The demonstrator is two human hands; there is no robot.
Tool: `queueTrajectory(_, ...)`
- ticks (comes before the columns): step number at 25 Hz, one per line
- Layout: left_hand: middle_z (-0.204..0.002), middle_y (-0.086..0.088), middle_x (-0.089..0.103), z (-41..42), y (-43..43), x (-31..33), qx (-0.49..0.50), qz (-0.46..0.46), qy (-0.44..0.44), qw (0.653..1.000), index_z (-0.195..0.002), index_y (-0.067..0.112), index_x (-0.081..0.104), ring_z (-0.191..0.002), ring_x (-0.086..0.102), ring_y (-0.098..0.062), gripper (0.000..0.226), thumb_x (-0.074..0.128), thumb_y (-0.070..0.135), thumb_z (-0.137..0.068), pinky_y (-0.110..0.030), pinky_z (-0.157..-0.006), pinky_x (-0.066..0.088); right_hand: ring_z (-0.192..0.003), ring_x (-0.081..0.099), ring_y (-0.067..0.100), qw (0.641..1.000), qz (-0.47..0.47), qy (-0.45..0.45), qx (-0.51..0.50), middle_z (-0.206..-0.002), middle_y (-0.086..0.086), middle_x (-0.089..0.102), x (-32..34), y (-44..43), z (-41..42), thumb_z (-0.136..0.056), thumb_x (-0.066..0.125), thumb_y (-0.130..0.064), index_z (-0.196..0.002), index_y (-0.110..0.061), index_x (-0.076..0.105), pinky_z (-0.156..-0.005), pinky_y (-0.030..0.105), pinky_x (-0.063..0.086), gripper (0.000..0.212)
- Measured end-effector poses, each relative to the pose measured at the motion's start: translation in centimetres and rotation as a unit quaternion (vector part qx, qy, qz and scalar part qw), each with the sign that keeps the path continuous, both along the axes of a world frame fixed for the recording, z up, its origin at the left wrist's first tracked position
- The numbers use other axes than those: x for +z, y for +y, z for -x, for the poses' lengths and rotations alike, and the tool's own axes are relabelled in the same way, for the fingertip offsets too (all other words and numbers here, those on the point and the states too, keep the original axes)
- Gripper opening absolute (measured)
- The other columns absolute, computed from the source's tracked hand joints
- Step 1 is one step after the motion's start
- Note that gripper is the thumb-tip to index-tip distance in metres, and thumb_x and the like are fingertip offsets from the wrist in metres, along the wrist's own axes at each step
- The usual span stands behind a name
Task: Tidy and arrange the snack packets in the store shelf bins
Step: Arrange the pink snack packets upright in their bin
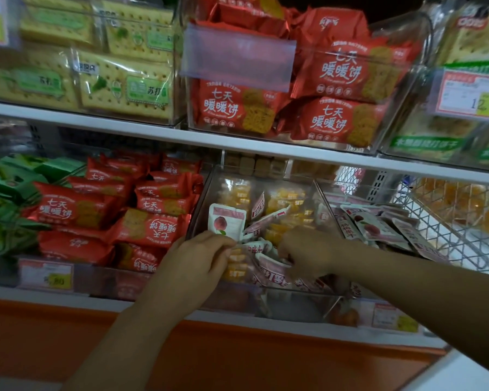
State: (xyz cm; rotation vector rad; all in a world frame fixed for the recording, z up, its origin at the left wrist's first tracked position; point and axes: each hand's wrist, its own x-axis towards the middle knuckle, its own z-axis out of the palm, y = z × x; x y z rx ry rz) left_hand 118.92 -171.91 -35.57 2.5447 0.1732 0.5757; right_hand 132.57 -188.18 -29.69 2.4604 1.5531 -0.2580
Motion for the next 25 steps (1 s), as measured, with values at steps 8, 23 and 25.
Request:
queueTrajectory(8, -0.102, 0.016, 0.063, -0.2, -1.4, 0.5, 0.041, -0.094, -0.025, 0.994, -0.101, 0.033, 0.065, -0.095, 0.061, -0.011, 0.028, 0.042, 0.036, -0.085, -0.056, -0.108, 0.022, -0.055, 0.049, 0.012, 0.983, -0.172, -0.021, -0.059, -0.069, 0.002, 0.063, 1.2, -4.3, 0.1, -0.087, 0.059, -0.03, -0.072, -0.014, 0.062, -0.053, 0.026, 0.036, 0.022)
queueTrajectory(23, -0.094, 0.014, 0.067, -2.6, -4.9, -0.3, 0.046, -0.167, -0.035, 0.984, -0.094, 0.032, 0.068, -0.088, 0.067, -0.014, 0.037, 0.033, 0.041, -0.082, -0.057, -0.099, 0.034, -0.063, 0.058, 0.027, 0.707, -0.571, 0.015, -0.418, -0.067, 0.01, 0.062, -1.3, -13.7, -6.8, -0.088, 0.061, -0.026, -0.077, -0.005, 0.063, -0.052, 0.026, 0.044, 0.024)
queueTrajectory(25, -0.095, 0.015, 0.067, -2.7, -4.7, -0.3, 0.042, -0.172, -0.033, 0.984, -0.094, 0.033, 0.067, -0.089, 0.067, -0.013, 0.036, 0.034, 0.04, -0.083, -0.056, -0.1, 0.035, -0.069, 0.061, 0.03, 0.694, -0.549, 0.019, -0.465, -0.076, 0.017, 0.065, -1.9, -13.9, -8.4, -0.087, 0.061, -0.033, -0.081, -0.002, 0.063, -0.053, 0.026, 0.044, 0.031)
